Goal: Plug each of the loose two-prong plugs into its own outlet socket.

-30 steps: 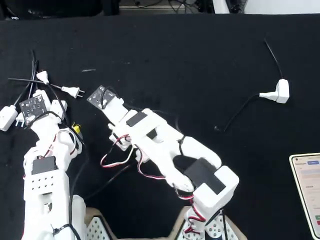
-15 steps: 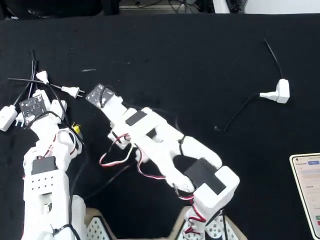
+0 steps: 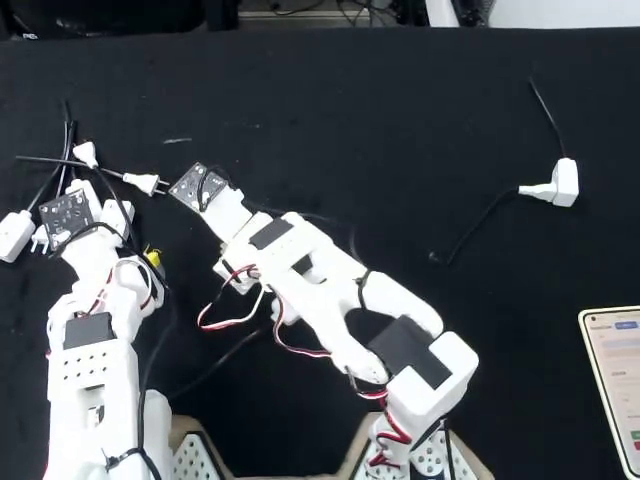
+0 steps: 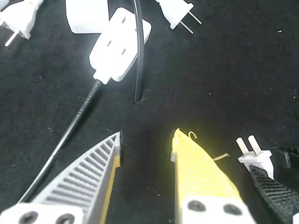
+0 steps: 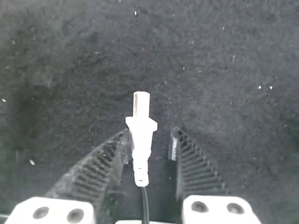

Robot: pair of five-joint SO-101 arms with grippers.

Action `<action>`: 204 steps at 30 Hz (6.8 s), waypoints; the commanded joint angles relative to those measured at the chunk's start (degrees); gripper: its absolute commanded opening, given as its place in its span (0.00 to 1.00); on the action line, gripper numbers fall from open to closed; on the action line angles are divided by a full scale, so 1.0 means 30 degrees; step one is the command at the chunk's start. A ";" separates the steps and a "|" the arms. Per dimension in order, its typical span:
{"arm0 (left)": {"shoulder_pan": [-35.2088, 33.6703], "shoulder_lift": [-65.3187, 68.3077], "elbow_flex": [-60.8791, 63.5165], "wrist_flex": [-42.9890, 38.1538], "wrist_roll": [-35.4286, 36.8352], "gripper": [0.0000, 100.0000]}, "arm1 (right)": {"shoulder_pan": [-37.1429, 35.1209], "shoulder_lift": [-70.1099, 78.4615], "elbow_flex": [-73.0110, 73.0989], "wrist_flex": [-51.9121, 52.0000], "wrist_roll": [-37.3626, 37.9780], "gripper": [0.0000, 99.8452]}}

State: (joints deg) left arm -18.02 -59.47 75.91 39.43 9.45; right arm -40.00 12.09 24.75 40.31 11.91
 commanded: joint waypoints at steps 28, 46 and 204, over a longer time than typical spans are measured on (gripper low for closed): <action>-0.0161 -0.0322 -0.1333 -0.0147 0.0117 0.18 | -0.0176 0.0249 -0.0513 0.0352 0.0000 0.02; 0.0220 -0.0352 -0.4234 0.3077 0.1700 0.18 | -0.0733 -0.8513 1.0066 -1.0667 -0.0029 0.01; 0.2037 -1.1077 0.0044 0.4337 -0.2960 0.19 | -0.3282 -2.0000 1.3993 -0.6505 -0.1641 0.01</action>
State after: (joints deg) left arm -9.41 -92.09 81.36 51.21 -1.10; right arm -49.49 -47.69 69.85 18.95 5.49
